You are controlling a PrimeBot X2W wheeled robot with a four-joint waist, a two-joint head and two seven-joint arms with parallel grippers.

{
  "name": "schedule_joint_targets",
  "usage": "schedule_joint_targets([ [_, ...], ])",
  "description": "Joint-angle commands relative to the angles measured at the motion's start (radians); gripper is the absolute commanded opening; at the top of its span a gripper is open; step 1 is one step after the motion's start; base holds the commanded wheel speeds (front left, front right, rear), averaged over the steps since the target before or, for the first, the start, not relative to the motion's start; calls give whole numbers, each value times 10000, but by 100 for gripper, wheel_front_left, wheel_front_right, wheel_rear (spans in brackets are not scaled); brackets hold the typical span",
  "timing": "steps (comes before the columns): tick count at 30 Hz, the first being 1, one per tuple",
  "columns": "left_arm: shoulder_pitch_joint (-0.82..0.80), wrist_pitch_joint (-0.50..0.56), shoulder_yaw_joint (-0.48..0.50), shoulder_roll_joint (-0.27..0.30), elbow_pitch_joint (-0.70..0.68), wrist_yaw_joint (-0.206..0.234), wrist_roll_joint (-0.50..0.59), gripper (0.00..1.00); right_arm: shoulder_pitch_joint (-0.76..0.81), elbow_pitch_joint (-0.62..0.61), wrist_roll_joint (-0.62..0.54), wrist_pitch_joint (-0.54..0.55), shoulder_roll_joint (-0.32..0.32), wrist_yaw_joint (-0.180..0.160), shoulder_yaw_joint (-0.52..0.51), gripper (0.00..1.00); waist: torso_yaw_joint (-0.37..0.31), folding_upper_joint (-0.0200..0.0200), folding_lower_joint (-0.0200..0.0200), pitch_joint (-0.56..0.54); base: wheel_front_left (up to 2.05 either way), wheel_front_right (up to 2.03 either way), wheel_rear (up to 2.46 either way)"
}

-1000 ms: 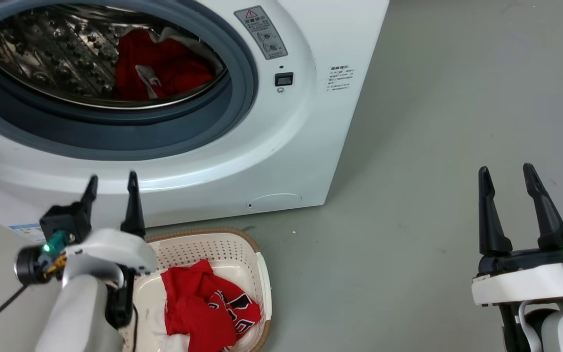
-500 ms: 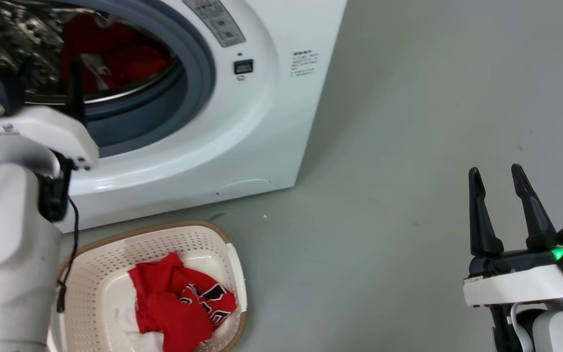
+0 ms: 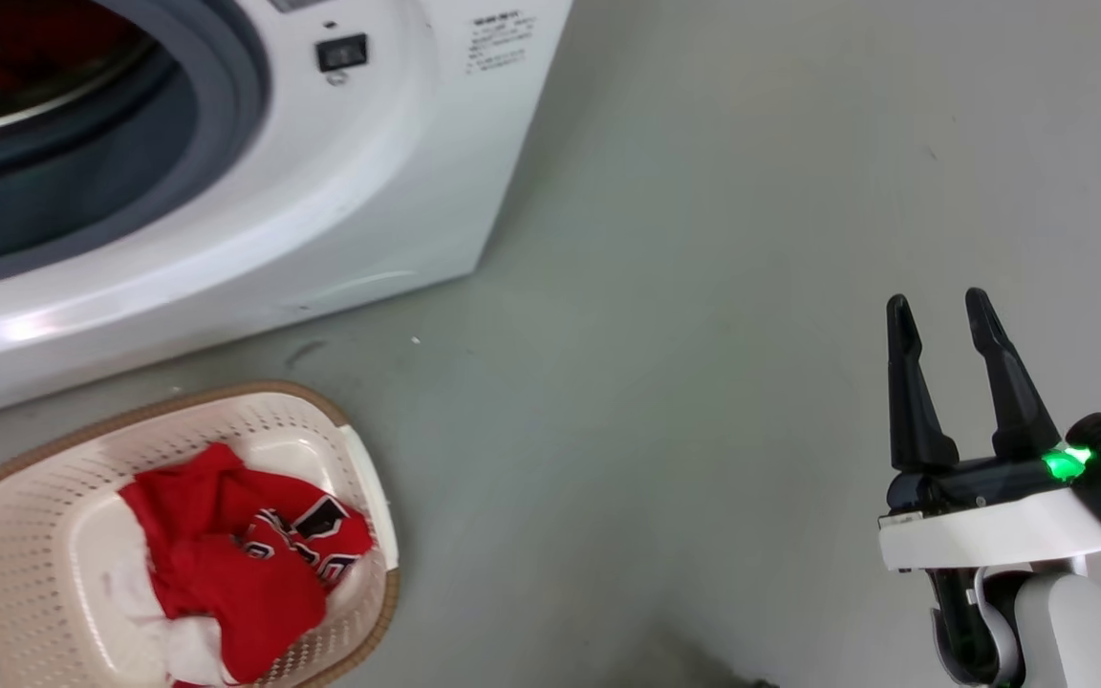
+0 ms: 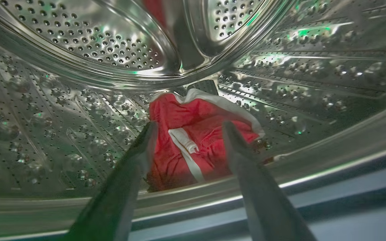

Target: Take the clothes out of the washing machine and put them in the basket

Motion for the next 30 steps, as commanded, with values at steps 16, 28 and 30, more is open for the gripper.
schedule_joint_targets([
  [16,-2400,2606,-384,1669,78,27,510,100,-446,-761,965,-41,18,-3,591,100,-1647,0,-1,2265,0,0,0],
  [28,-2562,4194,-634,2109,-1036,390,720,100,-137,-1245,1181,-42,16,-3,629,100,-1775,0,-1,3138,0,0,0],
  [30,-2527,4410,-666,2206,-1205,449,758,100,-54,-1301,1193,-41,15,-3,611,100,-1769,0,-1,3210,0,0,0],
])
